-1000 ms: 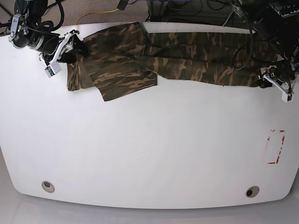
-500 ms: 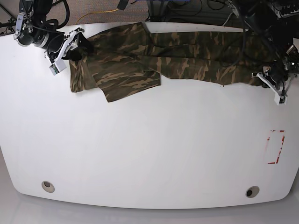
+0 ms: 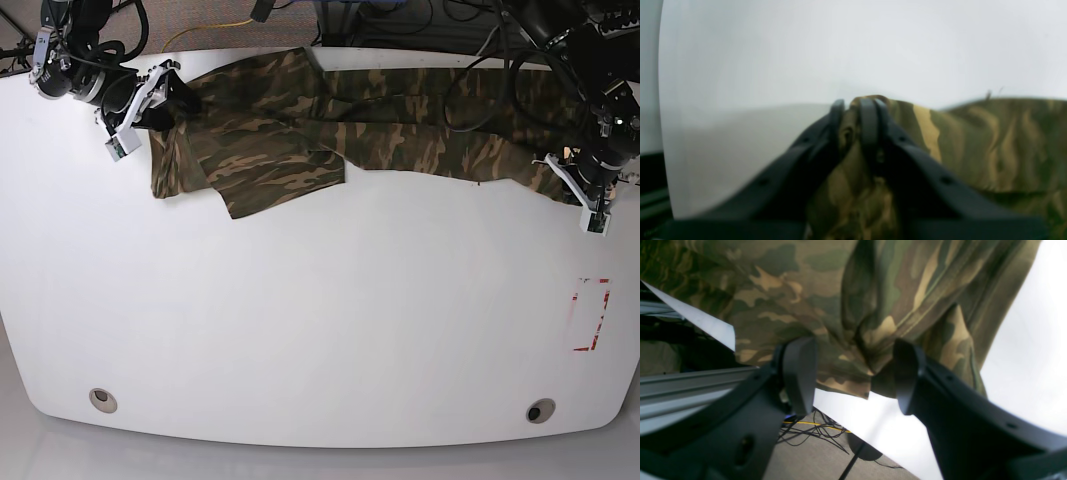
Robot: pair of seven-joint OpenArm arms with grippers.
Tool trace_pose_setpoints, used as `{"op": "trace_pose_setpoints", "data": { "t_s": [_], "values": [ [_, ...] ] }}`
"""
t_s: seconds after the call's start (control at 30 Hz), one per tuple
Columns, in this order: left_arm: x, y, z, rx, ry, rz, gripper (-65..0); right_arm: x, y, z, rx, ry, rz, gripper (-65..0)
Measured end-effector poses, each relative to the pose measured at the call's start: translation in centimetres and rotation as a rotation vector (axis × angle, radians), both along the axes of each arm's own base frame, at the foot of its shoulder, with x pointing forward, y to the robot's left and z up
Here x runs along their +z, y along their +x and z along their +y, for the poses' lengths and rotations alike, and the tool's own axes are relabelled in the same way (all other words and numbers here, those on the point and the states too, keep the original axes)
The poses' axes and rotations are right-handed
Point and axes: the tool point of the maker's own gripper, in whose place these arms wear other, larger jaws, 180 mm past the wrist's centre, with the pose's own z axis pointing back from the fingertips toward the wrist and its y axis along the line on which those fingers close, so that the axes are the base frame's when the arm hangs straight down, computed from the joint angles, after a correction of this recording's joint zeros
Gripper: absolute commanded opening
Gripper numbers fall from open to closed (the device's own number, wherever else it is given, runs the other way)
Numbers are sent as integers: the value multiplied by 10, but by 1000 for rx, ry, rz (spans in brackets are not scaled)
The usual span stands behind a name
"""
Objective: Fold the T-shirt properly
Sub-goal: 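Hold the folded strip ends with both grippers and smooth it flat, then regrasp the strip end with the right gripper and tuck the sleeve under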
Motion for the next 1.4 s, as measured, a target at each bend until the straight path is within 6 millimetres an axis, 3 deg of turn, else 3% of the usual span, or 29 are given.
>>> {"op": "trace_pose_setpoints", "data": {
  "t_s": [0.1, 0.17, 0.4, 0.5, 0.63, 0.87, 1.1, 1.4],
  "values": [
    [6, 5, 2, 4, 1, -21, -338, 0, 0, 1, -1, 4, -1, -309],
    [11, 10, 3, 10, 2, -36, -301, 0, 0, 1, -1, 4, -1, -309],
    [46, 40, 6, 20, -6, -157, -301, 0, 0, 1, -1, 3, -1, -309],
    [49, 45, 11, 36, -11, -167, -301, 0, 0, 1, -1, 2, 0, -309],
    [19, 45, 17, 55, -77, -96, -303, 0, 0, 1, -1, 3, -1, -309],
    [-28, 30, 47, 133, -162, -31, -304, 0, 0, 1, 0, 2, -1, -309],
    [-39, 42, 52, 126, -226, -78, -301, 0, 1, 0, -1, 0, -3, -309],
    [-65, 40, 65, 157, -284, -31, -303, 1, 2, 0, -2, 2, -5, -309]
  ]
}}
